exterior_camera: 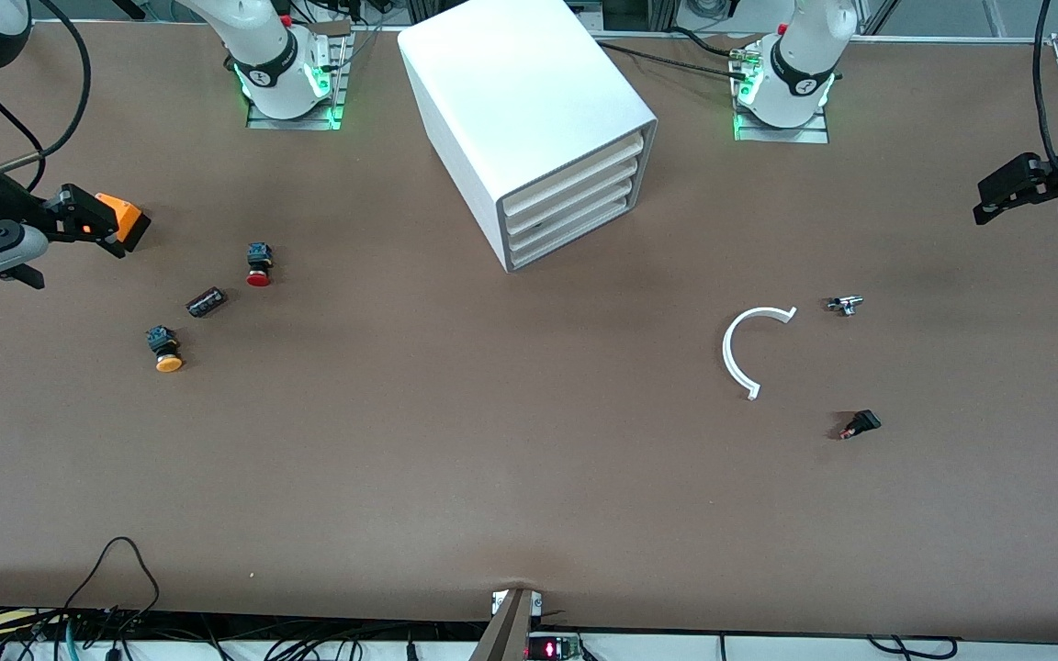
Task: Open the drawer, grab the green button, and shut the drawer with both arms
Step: 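Move the left gripper toward the white cabinet's lowest drawer handle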
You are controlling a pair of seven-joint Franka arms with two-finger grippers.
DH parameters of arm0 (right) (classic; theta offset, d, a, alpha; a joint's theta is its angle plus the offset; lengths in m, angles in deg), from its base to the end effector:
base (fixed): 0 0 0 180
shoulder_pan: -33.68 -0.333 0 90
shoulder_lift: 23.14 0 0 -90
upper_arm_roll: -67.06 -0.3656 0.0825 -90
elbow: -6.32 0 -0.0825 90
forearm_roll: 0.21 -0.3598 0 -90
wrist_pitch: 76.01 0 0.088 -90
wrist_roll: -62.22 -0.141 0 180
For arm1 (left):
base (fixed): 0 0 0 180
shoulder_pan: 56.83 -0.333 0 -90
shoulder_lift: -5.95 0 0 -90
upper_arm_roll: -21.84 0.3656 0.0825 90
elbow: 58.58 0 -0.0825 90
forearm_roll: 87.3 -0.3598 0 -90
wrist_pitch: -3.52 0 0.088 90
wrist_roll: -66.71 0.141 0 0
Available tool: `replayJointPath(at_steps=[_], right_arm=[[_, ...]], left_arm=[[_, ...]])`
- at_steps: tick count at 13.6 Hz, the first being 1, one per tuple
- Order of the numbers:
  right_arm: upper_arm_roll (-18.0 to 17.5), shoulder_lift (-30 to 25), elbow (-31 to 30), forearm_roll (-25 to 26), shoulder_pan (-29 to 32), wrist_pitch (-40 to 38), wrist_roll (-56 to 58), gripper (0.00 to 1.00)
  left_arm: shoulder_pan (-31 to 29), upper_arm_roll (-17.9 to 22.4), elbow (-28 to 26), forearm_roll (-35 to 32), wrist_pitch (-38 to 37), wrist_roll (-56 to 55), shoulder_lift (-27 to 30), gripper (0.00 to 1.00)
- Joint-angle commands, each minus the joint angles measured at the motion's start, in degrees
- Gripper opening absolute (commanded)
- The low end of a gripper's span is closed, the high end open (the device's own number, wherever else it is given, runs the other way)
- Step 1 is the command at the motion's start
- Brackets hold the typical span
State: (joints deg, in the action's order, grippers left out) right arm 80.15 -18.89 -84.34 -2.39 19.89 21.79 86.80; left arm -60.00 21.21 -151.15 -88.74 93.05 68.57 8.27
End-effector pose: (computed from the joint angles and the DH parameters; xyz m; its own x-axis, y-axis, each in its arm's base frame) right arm 0.5692 0.0168 0.6076 0.9041 0.4236 0.0564 0.4241 -0.9056 0.0025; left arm 0.5134 0.0262 0.6405 0.9998 0.0121 -0.0134 0.0118 -0.9996 -0.0252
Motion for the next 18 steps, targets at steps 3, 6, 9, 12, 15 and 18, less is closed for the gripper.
replayJointPath(at_steps=[3, 6, 9, 12, 15, 18], right_arm=[[-0.3, 0.7, 1.5, -0.3, 0.4, -1.1, 0.3, 0.99], [-0.3, 0.7, 1.5, -0.4, 0.4, -1.1, 0.2, 0.99], [-0.3, 0.7, 1.5, -0.5, 0.5, -1.1, 0.2, 0.99], [-0.3, 0.7, 1.5, -0.6, 0.5, -1.3, -2.5, 0.99], [-0.3, 0.6, 1.5, -0.6, 0.4, -1.3, -4.8, 0.99], [-0.3, 0.6, 1.5, -0.6, 0.4, -1.3, -4.7, 0.99]], left_arm=[[0.3, 0.4, -0.2, -0.8, 0.9, 3.6, 0.5, 1.00], [0.3, 0.4, -0.9, -0.2, 0.7, 3.5, 0.2, 1.00], [1.8, 0.5, -4.0, 1.9, -0.2, 3.5, 0.1, 1.00], [3.3, 0.5, -6.3, 5.6, -1.1, 3.7, -0.6, 1.00], [4.0, 0.5, -8.8, 11.8, -0.8, 3.7, -3.1, 1.00], [6.8, 1.6, -11.0, 17.2, 0.4, 3.7, -5.1, 1.00]])
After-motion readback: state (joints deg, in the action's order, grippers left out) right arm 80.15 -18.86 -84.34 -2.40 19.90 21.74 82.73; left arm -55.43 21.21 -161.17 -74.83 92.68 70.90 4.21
